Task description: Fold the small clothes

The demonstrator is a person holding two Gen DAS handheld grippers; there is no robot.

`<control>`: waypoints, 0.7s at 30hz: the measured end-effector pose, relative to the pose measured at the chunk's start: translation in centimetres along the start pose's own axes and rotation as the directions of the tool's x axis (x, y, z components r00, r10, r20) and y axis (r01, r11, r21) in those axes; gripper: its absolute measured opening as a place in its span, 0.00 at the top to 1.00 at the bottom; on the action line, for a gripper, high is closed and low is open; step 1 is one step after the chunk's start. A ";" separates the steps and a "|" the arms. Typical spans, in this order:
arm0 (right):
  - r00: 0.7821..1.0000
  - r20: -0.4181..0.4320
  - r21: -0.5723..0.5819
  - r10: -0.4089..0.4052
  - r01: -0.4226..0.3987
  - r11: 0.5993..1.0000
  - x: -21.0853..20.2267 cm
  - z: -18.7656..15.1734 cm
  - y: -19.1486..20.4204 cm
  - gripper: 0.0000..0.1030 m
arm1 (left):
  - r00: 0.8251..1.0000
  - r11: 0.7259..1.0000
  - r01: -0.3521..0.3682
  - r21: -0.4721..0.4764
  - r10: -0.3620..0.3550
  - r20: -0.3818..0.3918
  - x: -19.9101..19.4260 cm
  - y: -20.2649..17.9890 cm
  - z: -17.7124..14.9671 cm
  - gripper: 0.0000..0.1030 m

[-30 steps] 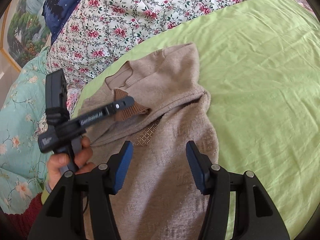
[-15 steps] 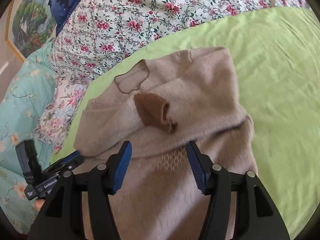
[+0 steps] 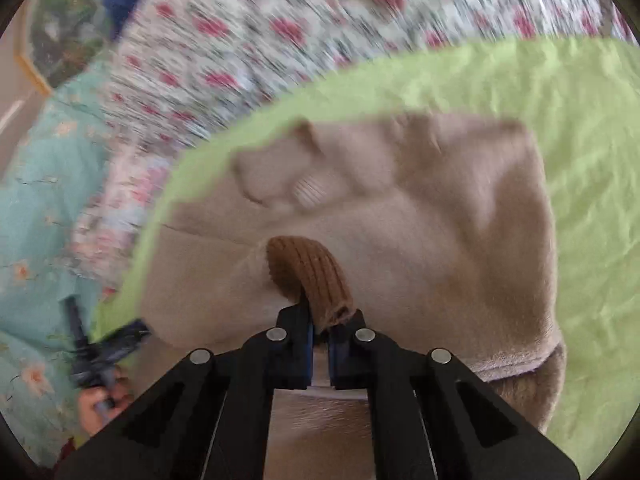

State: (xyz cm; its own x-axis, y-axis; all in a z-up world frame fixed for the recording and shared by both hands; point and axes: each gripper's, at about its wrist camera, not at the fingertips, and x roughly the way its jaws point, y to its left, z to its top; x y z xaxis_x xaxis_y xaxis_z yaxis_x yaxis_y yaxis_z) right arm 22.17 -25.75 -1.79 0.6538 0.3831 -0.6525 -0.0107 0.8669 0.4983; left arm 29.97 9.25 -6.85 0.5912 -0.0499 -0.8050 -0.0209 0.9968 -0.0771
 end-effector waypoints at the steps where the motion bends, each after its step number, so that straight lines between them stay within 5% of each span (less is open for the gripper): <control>1: 0.998 0.042 0.002 0.054 -0.054 0.999 -1.8 0.4 0.6 0.94 | 1.000 1.000 -0.016 -0.002 0.016 0.005 0.2 -0.1 0.3 0.40; 5: 0.990 0.112 0.024 0.086 -0.089 0.996 -6.7 1.0 0.4 0.94 | 0.994 0.994 -0.106 -0.035 0.108 0.035 0.4 -0.4 1.7 0.41; 9: 0.999 0.002 0.089 -0.044 0.043 0.995 -4.7 -0.1 -3.1 0.94 | 0.993 0.990 -0.104 -0.095 0.108 0.048 -0.1 0.2 0.8 0.41; 14: 0.988 -0.108 0.138 -0.111 0.126 0.982 -1.1 -2.3 -5.8 0.94 | 0.994 0.988 -0.083 -0.129 0.092 0.061 -0.5 0.9 0.0 0.40; 21: 0.974 -0.013 0.126 -0.227 0.226 0.966 -3.6 -2.5 -4.9 0.85 | 0.996 0.985 -0.048 -0.166 0.060 0.070 -0.4 1.5 -0.5 0.40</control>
State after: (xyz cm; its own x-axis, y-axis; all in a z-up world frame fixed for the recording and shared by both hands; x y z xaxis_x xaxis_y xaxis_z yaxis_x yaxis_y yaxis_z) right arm 17.97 -30.54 -3.34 0.6296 0.1805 -0.7556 0.2329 0.8840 0.4053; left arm 29.26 10.74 -6.92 0.6440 0.0146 -0.7649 -0.1830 0.9737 -0.1355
